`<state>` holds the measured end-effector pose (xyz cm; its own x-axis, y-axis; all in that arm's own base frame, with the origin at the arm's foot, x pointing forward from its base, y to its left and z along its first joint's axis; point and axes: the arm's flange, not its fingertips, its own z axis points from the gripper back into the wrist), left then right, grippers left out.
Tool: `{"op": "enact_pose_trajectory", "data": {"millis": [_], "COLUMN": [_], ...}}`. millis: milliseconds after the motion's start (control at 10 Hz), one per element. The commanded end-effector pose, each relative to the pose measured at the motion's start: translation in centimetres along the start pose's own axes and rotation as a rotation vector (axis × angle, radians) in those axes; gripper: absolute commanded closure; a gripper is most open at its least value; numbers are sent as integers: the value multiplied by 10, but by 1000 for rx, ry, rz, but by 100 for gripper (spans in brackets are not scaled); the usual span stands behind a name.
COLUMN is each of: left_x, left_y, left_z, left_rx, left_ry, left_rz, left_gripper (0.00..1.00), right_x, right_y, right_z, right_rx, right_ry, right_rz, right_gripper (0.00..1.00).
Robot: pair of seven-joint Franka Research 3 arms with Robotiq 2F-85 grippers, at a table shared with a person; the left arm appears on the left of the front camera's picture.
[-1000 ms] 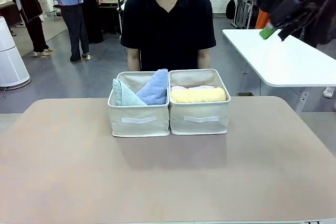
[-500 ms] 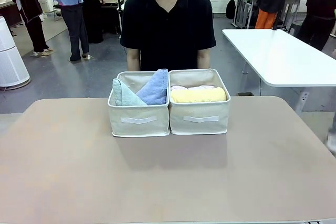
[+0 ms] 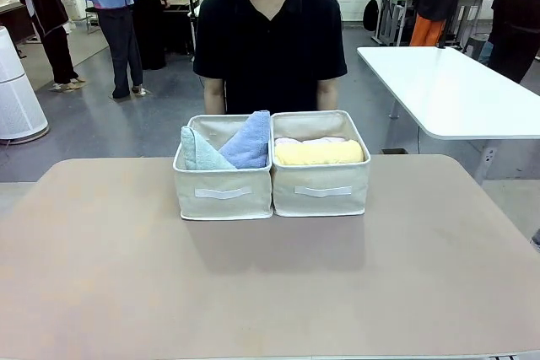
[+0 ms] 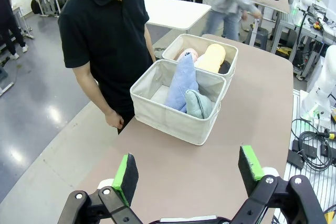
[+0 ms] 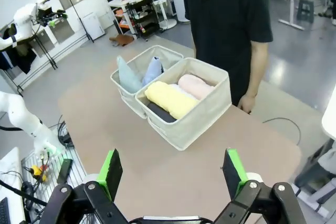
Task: Sort the towels based on their folding style.
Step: Pick up another triangle-folded towel from the table and place it in the left Fabric basket.
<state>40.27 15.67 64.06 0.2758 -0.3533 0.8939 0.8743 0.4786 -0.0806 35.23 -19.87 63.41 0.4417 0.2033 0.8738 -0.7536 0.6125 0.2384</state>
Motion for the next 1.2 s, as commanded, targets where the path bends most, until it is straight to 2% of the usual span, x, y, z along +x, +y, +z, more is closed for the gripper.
{"op": "enact_pose_trajectory", "data": {"millis": [0, 100, 1100], "left_x": [0, 0, 0], "left_y": [-2, -2, -2], "left_z": [0, 0, 0], "left_rx": [-6, -6, -6], "left_ry": [-18, -18, -18], "left_rz": [-15, -15, -15], "left_gripper": [0, 0, 0], "right_x": [10, 0, 0], "right_y": [-11, 0, 0], "right_z": [-23, 0, 0], "right_rx": [-84, 0, 0], "right_ry": [69, 0, 0], "right_rz": [-101, 0, 0], "right_gripper": [0, 0, 0]}}
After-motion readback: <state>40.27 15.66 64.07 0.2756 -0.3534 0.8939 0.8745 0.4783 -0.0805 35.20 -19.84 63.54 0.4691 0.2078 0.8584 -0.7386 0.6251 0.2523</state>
